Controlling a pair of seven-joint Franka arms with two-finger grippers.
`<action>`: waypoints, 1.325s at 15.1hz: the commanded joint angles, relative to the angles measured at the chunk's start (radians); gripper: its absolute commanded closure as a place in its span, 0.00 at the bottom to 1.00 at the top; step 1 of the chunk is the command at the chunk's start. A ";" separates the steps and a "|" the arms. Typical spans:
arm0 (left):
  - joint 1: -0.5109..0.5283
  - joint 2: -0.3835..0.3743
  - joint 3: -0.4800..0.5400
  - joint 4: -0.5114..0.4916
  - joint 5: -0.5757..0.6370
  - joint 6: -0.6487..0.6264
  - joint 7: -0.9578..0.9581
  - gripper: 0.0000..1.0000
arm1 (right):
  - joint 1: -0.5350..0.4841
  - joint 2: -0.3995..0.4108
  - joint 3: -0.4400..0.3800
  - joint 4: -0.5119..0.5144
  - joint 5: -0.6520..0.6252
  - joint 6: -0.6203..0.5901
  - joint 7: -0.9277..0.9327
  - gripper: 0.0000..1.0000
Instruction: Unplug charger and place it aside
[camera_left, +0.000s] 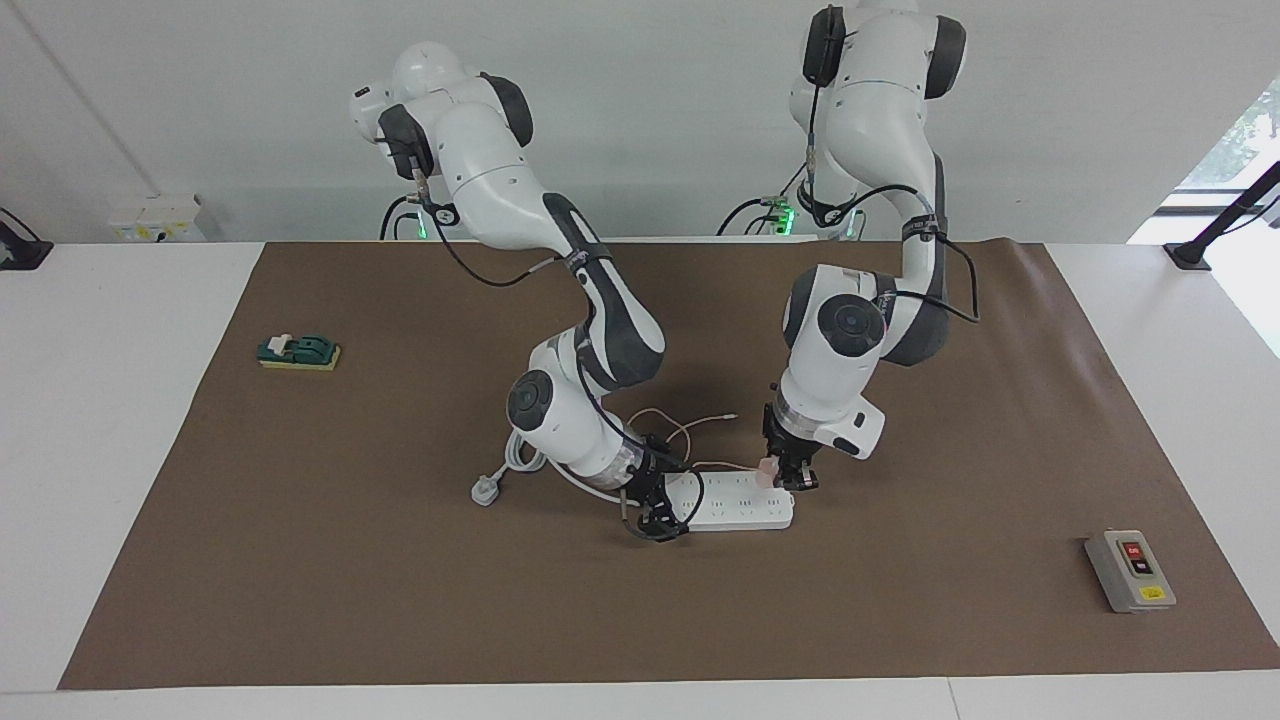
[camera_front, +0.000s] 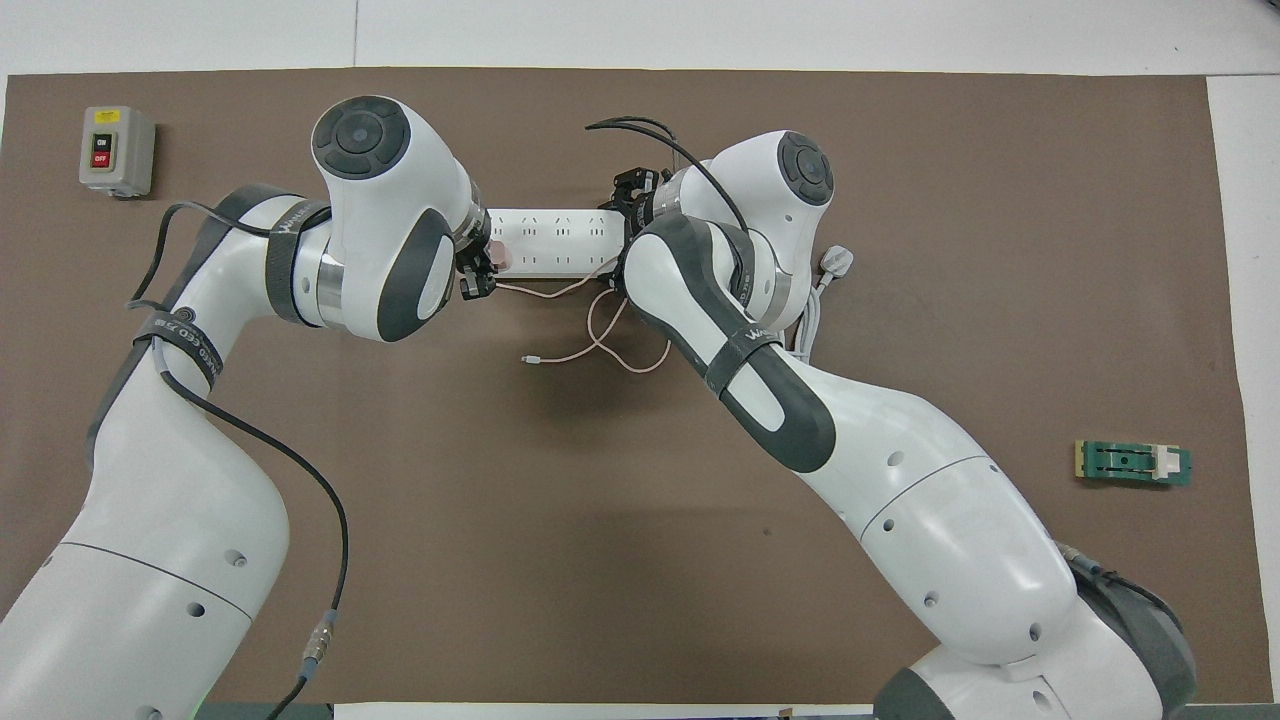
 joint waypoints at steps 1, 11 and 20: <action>0.057 -0.165 0.008 -0.059 0.013 -0.119 0.053 1.00 | 0.008 -0.023 -0.002 -0.058 0.025 0.042 -0.040 0.26; 0.098 -0.253 0.006 -0.125 0.012 -0.152 0.134 1.00 | 0.008 -0.023 -0.002 -0.061 0.025 0.045 -0.041 0.25; 0.081 -0.275 0.005 -0.220 0.012 0.024 0.151 0.00 | 0.009 -0.023 -0.002 -0.066 0.025 0.047 -0.041 0.22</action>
